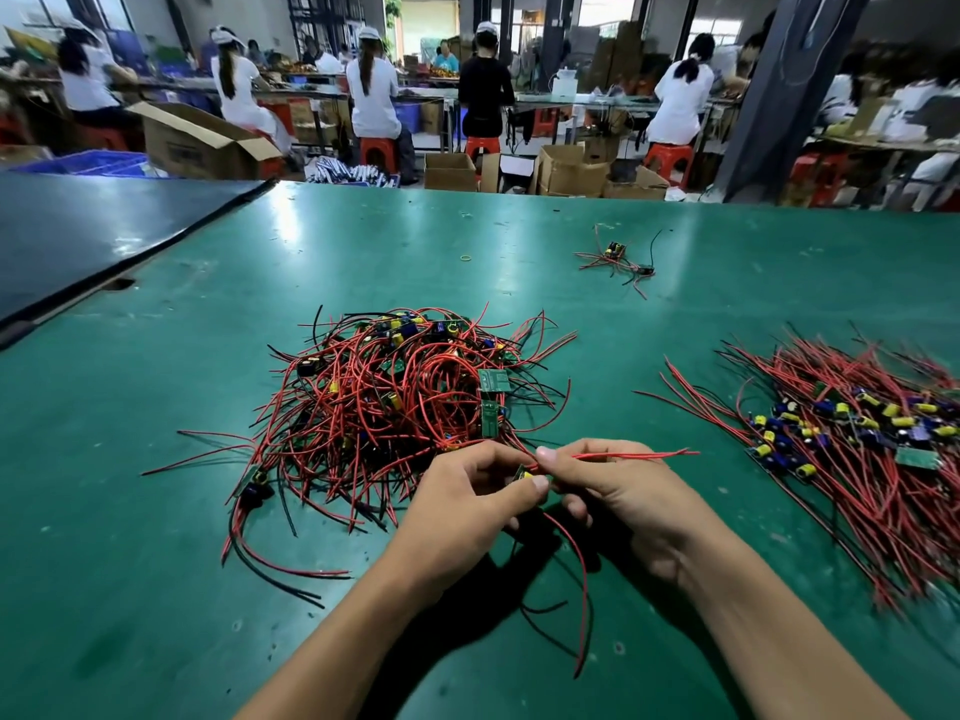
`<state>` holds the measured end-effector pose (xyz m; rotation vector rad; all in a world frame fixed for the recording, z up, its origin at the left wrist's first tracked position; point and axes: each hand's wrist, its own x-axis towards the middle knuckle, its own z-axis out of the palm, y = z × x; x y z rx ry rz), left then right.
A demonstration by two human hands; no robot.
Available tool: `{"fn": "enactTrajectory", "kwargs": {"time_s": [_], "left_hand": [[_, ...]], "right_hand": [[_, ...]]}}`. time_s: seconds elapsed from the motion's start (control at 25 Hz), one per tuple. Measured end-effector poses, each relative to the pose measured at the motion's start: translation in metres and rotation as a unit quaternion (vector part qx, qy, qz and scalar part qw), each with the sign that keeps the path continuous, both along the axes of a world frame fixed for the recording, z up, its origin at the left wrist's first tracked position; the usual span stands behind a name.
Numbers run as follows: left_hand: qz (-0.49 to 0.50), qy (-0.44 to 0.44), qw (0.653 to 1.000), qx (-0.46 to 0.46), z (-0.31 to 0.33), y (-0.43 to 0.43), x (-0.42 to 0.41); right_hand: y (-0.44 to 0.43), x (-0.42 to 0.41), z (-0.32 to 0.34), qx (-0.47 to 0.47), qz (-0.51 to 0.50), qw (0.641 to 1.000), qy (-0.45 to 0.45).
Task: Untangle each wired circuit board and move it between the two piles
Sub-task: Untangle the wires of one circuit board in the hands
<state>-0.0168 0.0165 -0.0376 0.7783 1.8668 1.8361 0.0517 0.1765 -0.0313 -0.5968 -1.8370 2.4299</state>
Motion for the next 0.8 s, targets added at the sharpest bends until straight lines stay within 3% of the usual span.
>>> {"fn": "enactTrajectory", "kwargs": {"time_s": [0.16,0.32,0.48,0.72,0.8], "left_hand": [[-0.015,-0.036,0.999,-0.015,-0.001,0.000,-0.002],[-0.035,-0.007,0.998,-0.048,0.000,0.002,-0.001],[0.008,-0.029,0.999,-0.022,-0.002,0.008,0.002],[0.051,-0.027,0.998,-0.011,0.002,0.009,0.005],[0.054,-0.063,0.997,0.012,0.003,0.010,0.006]], "right_hand": [[0.008,0.004,0.000,-0.001,0.030,0.999,0.014],[0.000,-0.002,-0.002,0.016,-0.022,0.998,0.055],[-0.009,-0.004,-0.006,0.076,-0.051,0.994,0.063],[-0.016,-0.007,-0.009,0.078,-0.064,0.992,0.075],[-0.018,-0.008,-0.011,0.060,-0.069,0.992,0.083]]}}
